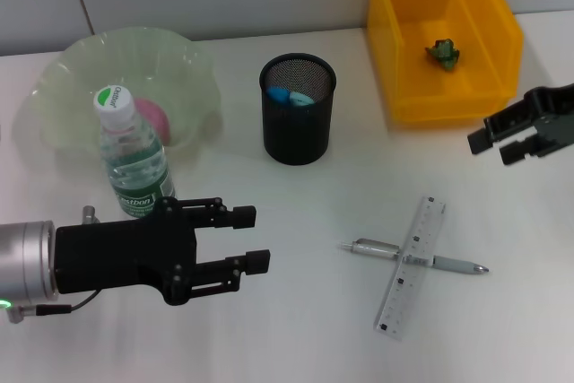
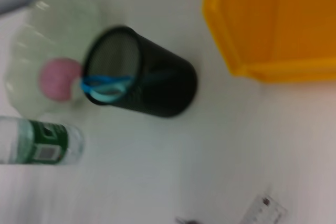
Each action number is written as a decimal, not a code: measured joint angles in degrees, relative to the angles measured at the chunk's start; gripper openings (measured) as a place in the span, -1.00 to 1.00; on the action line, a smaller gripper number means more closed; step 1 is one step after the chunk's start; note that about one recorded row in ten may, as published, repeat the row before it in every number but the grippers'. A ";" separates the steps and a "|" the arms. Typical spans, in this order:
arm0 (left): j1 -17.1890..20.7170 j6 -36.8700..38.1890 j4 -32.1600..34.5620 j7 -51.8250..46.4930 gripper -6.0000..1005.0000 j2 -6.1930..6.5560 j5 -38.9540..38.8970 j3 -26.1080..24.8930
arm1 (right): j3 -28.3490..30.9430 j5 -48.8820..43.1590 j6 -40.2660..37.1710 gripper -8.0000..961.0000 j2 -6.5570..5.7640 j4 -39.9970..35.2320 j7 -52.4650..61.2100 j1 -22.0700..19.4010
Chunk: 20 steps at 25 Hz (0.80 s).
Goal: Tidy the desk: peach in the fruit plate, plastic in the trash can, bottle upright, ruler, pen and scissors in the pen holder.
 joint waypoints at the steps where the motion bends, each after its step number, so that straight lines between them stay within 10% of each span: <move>1: 0.00 -0.02 0.04 0.01 0.18 0.01 -0.03 0.02 | 0.04 -1.48 -0.12 0.32 -0.16 1.35 0.67 1.24; 20: 0.12 -0.14 0.08 1.70 0.18 0.16 -0.44 -0.59 | -4.37 -9.98 6.26 0.32 -1.42 17.51 -6.91 15.07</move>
